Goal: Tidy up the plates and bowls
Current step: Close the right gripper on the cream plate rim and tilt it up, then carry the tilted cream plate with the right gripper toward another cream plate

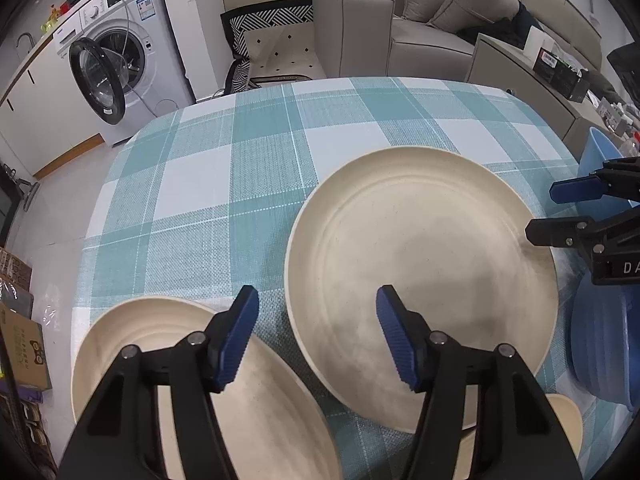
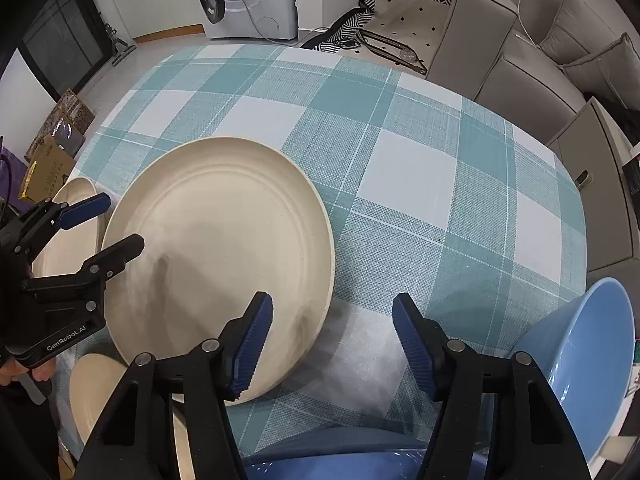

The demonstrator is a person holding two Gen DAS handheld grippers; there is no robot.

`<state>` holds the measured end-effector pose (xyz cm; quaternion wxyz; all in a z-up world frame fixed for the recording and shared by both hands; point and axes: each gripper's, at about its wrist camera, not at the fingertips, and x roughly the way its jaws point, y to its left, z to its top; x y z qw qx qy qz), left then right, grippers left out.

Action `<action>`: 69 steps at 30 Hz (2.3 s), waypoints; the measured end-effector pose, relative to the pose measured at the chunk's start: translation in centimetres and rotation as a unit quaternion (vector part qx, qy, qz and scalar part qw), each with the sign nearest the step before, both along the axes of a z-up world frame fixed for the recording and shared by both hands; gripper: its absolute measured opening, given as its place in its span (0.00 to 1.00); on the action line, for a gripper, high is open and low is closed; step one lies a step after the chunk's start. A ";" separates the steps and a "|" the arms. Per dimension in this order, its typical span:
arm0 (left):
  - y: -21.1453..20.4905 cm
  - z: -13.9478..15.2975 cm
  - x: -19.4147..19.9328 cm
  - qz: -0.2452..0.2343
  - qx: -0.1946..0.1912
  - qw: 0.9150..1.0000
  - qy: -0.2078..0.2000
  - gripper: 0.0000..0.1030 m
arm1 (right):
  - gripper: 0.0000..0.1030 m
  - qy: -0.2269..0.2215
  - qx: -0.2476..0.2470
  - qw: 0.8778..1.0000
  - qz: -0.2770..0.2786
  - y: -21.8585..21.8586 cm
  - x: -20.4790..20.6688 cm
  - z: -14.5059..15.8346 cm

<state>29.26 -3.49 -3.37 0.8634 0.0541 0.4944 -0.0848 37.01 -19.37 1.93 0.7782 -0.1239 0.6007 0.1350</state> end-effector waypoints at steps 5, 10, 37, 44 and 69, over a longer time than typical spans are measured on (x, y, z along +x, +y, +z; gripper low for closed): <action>0.0 -0.3 0.0 -0.007 0.001 1.000 0.006 0.46 | 0.44 0.008 -0.006 1.000 0.006 0.2 0.1 -0.7; -0.6 -0.7 0.1 -0.015 0.011 1.000 0.007 0.39 | 0.39 0.015 -0.002 1.000 0.011 0.4 0.2 -0.9; -1.3 -1.2 -0.3 -0.026 0.023 0.999 0.010 0.26 | 0.15 0.019 -0.019 1.000 0.004 0.9 0.7 -2.7; -1.1 -1.1 -0.3 -0.016 0.016 1.000 0.007 0.25 | 0.15 0.002 -0.017 1.000 -0.001 1.0 0.9 -2.0; 0.0 2.8 -1.3 0.010 -0.009 0.998 -0.054 0.25 | 0.15 -0.079 0.018 0.997 -0.014 0.7 0.6 2.7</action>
